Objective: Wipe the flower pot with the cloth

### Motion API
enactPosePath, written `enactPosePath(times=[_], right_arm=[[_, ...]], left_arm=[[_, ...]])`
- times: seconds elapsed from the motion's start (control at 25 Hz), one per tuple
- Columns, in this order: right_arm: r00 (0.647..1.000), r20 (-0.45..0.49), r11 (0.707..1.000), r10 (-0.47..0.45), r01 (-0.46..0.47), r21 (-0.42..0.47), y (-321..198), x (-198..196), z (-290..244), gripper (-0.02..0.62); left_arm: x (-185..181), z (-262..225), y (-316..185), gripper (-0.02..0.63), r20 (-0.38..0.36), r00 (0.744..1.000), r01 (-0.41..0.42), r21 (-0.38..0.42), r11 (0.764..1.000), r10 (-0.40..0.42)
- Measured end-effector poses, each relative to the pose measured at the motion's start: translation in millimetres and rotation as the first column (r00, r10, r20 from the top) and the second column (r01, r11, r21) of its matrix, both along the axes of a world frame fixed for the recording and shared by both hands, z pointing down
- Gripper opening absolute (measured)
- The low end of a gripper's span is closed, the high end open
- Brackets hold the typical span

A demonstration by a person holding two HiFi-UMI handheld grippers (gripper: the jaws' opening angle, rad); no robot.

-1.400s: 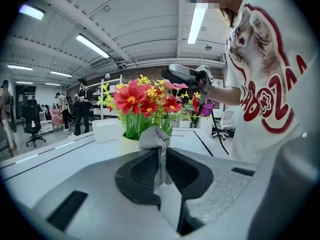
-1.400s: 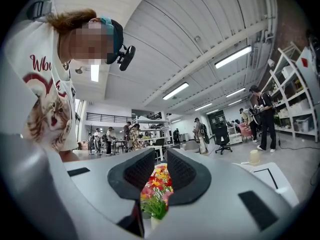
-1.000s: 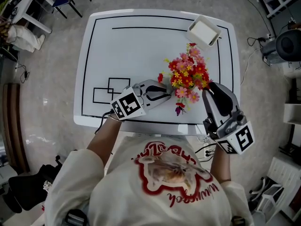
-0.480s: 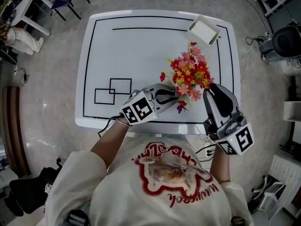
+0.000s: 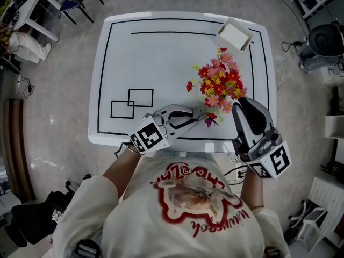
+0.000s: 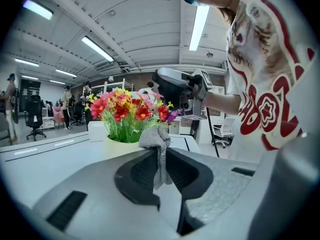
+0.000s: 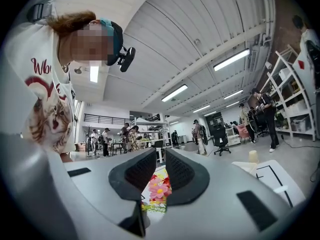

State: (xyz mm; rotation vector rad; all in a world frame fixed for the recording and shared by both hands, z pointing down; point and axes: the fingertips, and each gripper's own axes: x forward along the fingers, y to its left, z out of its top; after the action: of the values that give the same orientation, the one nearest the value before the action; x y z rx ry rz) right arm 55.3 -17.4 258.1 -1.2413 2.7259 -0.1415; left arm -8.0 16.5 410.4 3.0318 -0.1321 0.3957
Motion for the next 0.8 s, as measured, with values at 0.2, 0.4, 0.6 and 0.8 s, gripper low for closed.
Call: enactPosePath(times=[0.2,0.4,0.6,0.8], right_arm=[[1.0,-0.016,1.0,-0.012,0.012,0.028,2.6,-16.2,-9.6,0.038],[0.997,-0.075,0.998,-0.028,0.033,0.058,6.7,-40.8,-22.1,0.02],[0.993,-0.109,0.997,-0.038,0.045,0.065,8.6,-67.5,-23.9,0.014],[0.992,-0.117,0.997,-0.043,0.05,0.058,14.0,-88.7,-23.4,0.01]], left_arm=[[-33.3,-36.6,-2.0,0.043,-0.074,0.994,0.085,0.124,0.989,-0.076],[-57.2,-89.8,-8.3,0.043,-0.133,0.985,0.138,0.216,0.967,-0.11],[-61.4,-134.0,-8.1,0.043,-0.193,0.97,0.196,0.264,0.945,-0.147],[-79.0,-152.8,-17.3,0.043,-0.331,0.906,0.32,0.128,0.939,-0.264]])
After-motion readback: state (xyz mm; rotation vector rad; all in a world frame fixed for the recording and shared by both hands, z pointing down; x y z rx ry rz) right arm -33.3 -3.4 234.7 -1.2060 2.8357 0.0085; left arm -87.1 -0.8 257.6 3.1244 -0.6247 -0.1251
